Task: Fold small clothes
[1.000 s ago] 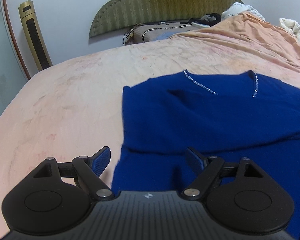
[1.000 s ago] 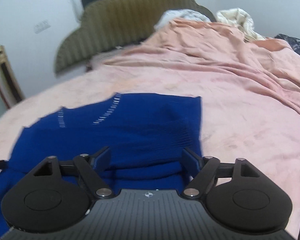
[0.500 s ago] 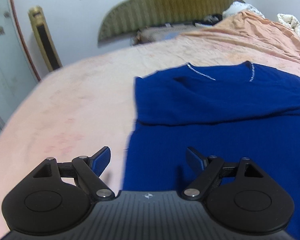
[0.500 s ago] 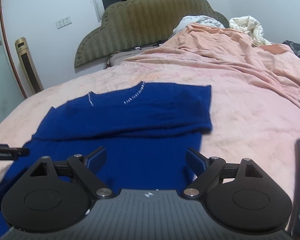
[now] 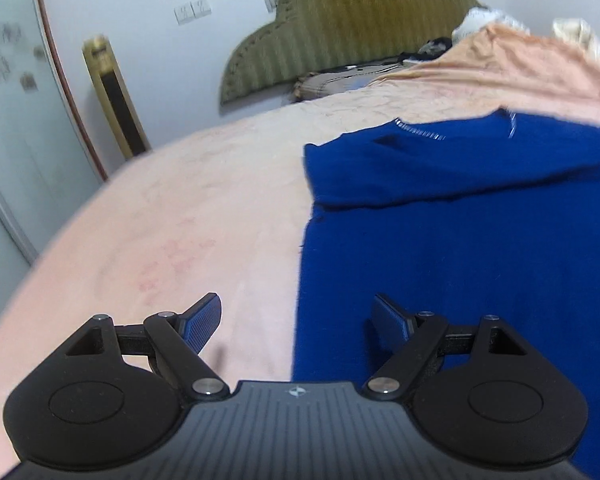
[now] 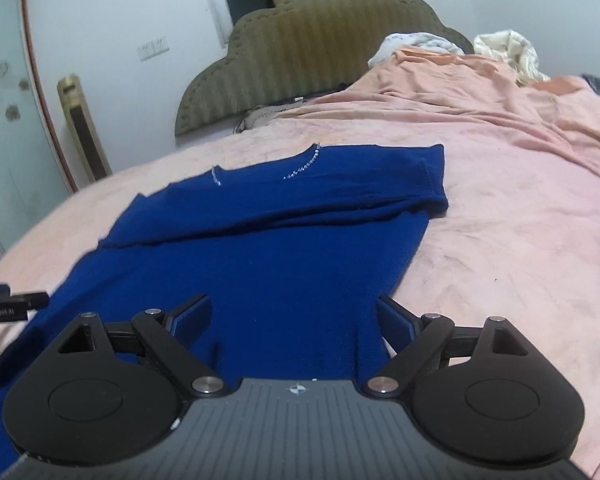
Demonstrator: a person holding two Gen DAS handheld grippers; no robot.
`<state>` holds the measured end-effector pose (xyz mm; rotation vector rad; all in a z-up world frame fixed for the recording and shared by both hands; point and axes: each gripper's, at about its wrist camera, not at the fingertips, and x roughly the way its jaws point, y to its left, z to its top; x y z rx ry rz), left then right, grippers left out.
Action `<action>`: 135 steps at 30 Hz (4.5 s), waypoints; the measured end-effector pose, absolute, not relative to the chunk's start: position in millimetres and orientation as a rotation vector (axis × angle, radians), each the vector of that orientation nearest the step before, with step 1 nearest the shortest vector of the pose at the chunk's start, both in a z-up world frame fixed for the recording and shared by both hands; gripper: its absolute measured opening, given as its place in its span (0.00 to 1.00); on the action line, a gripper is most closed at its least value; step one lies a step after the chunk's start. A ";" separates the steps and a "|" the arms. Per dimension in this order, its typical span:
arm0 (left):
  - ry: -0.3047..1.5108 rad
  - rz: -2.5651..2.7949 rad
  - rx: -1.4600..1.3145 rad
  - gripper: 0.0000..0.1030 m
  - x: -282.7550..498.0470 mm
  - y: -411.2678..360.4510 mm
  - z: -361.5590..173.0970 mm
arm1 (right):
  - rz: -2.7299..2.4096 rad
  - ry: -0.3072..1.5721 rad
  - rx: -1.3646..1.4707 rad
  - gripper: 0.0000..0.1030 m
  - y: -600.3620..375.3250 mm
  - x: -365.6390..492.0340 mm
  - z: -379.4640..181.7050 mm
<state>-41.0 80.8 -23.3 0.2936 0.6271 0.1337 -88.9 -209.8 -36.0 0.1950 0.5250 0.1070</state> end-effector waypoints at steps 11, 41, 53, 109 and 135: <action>0.660 0.079 0.193 0.80 -55.8 98.0 -7.5 | -0.036 0.528 -0.013 0.88 -229.3 -105.5 -16.0; 0.870 -0.258 -0.028 0.05 -11.7 126.0 -9.3 | 0.114 0.662 0.275 0.08 -253.5 -116.5 -30.6; 0.729 -0.113 0.049 0.05 34.9 104.5 11.3 | 0.066 0.540 0.219 0.07 -266.2 -60.1 5.6; 0.779 0.071 0.124 0.95 -18.1 53.3 -28.0 | 0.125 0.641 0.185 0.90 -198.8 -86.8 -41.3; 0.806 0.080 0.095 0.95 -21.0 55.0 -29.6 | 0.110 0.629 0.027 0.99 -176.1 -90.0 -51.5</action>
